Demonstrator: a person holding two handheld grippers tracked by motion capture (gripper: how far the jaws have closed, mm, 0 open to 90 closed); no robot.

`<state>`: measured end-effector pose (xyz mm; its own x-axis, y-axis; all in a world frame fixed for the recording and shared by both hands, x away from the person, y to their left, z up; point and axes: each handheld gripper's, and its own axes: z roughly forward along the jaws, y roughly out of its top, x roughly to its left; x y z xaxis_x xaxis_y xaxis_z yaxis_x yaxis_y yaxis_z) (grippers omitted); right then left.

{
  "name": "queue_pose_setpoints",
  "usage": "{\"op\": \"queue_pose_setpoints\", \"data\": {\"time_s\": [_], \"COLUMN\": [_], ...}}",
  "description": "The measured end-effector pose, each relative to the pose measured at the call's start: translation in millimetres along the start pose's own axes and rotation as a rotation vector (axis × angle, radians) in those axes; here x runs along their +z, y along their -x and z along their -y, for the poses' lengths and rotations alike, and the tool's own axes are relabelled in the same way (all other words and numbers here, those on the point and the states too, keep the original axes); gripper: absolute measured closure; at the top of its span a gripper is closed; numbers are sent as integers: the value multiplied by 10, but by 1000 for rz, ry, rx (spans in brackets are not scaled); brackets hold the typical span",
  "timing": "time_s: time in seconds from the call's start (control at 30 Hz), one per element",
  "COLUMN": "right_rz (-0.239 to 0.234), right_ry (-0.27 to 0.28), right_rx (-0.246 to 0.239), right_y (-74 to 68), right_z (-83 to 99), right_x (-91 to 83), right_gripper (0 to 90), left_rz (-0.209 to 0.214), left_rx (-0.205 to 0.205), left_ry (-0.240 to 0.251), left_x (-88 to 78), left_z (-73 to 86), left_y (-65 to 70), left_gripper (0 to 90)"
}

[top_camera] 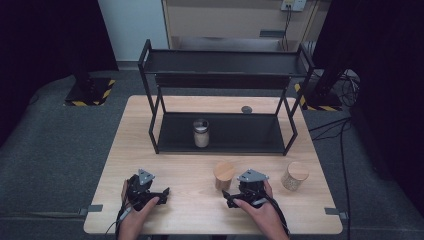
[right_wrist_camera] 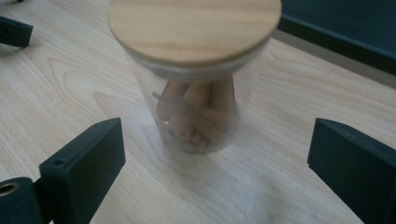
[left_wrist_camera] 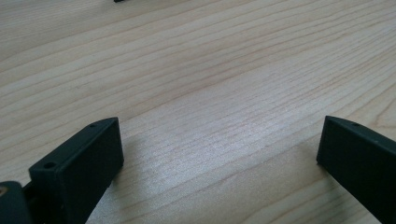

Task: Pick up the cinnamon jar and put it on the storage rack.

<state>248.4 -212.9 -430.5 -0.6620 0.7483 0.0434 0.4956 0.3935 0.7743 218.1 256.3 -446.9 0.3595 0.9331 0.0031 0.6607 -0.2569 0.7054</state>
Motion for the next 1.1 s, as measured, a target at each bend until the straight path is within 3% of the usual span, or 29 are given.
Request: {"op": "queue_pose_setpoints", "data": {"time_s": [0.23,0.3,0.43,0.63,1.1], "right_rz": [3,0,13,16,35], "right_ry": [29,48,56,57,135], "right_rx": [2,33,44,34,29], "right_y": [-56,-60,-78,-88,-164], "right_z": [-63,-67,-101,-109,-2], "right_x": [123,154,209,262,309], "right_gripper": [68,74,92,126,201], "left_rz": [0,0,0,0,0], "left_rx": [0,0,0,0,0], "left_ry": [0,0,0,0,0], "left_x": [0,0,0,0,0], "left_z": [0,0,0,1,0], "left_y": [0,0,1,1,1], "left_gripper": [0,0,0,0,0]}}
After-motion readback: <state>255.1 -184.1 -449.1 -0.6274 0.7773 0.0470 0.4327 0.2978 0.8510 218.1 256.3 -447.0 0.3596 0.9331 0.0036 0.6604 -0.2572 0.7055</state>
